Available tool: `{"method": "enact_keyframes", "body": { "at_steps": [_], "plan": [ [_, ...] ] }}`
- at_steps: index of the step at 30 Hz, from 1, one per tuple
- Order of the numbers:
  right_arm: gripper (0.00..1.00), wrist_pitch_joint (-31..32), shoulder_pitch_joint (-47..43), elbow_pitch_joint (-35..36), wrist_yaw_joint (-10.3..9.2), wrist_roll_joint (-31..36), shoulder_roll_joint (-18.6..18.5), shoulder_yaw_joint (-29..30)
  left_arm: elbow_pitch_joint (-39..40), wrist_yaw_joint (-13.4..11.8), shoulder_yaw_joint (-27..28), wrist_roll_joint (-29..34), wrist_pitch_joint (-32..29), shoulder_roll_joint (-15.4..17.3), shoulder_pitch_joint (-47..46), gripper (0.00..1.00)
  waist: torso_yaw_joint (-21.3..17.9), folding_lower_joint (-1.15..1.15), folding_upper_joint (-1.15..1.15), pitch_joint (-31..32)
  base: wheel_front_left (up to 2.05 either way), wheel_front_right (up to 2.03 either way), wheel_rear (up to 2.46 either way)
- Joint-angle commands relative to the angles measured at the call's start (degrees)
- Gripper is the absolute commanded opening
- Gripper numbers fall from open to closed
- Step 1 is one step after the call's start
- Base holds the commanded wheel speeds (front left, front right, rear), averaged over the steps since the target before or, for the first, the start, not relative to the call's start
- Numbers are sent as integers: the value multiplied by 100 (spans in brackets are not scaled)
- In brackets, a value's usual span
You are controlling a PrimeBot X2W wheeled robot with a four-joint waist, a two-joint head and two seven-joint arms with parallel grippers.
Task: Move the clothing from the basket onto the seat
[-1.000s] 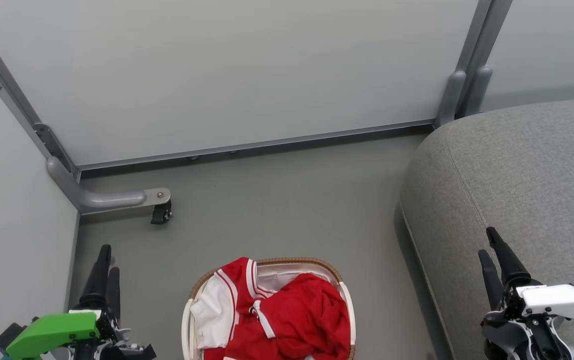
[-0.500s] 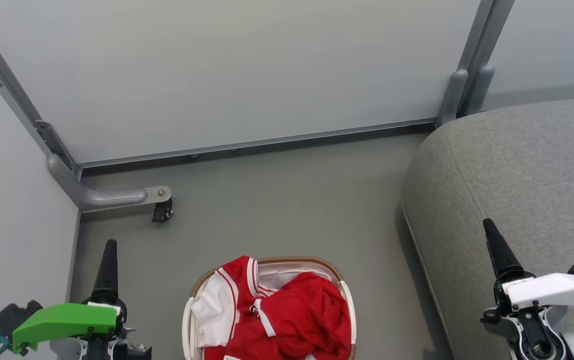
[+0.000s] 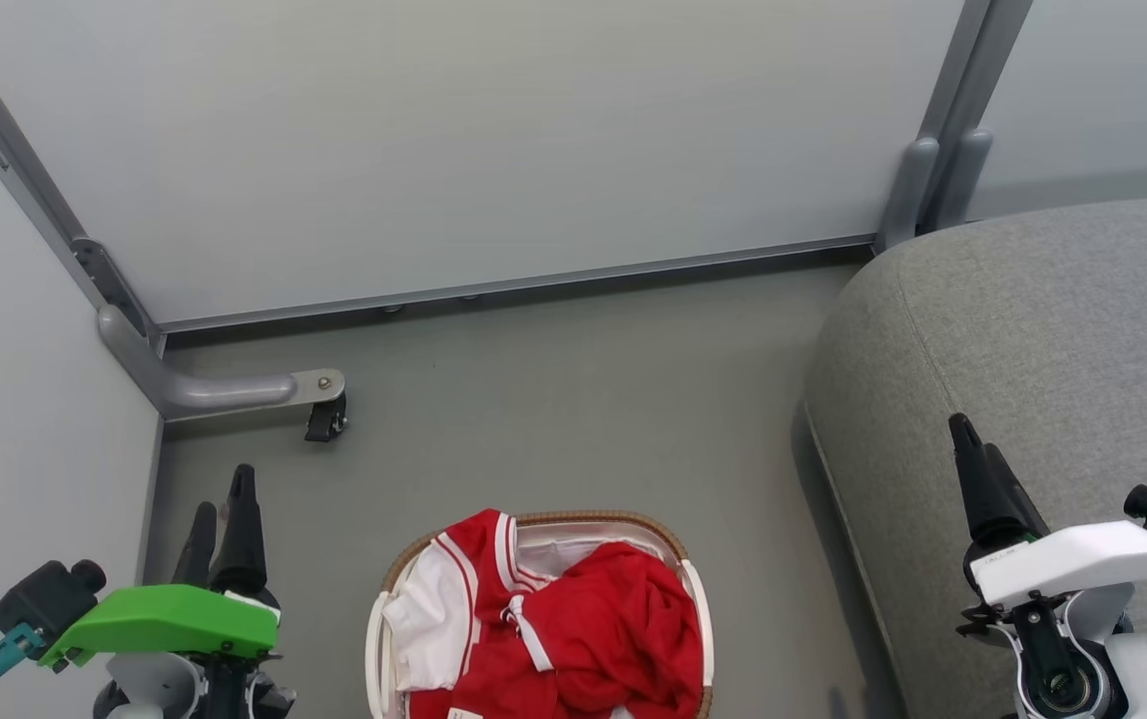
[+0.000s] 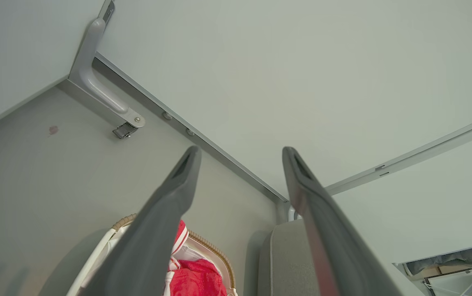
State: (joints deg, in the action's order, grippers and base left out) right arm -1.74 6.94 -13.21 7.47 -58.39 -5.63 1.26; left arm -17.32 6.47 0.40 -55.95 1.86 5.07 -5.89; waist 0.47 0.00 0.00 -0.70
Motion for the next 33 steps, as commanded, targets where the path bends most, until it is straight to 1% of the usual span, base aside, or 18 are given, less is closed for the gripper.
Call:
{"method": "enact_keyframes", "body": {
  "at_steps": [1,6,12,20,22,27,33],
  "plan": [
    [100,-79,144,89,1,259,-78,-41,69,-58,-59,304,71,100,-188,100,4,0,0,0,0,0,0],
    [100,-181,159,45,1,751,-115,-141,-3,-212,-254,838,173,191,-211,100,14,0,0,-1,0,0,0],
    [100,-300,181,-15,2,1242,-135,-250,-111,-337,-441,1289,288,260,-253,100,20,0,0,-5,0,0,0],
    [100,-439,257,-208,2,1846,-160,-385,-381,-419,-650,1815,429,328,-338,100,29,0,0,-16,0,0,0],
    [100,-475,288,-264,2,1907,-129,-414,-443,-450,-692,1954,462,339,-357,100,28,0,0,-20,0,0,0],
    [100,-552,381,-298,2,2214,-166,-505,-455,-524,-782,2269,545,377,-414,100,26,0,0,-37,0,0,0],
    [100,-653,473,-398,2,2770,-179,-525,-500,-617,-898,2661,642,434,-447,100,33,0,0,-64,0,0,0]
  ]
}}
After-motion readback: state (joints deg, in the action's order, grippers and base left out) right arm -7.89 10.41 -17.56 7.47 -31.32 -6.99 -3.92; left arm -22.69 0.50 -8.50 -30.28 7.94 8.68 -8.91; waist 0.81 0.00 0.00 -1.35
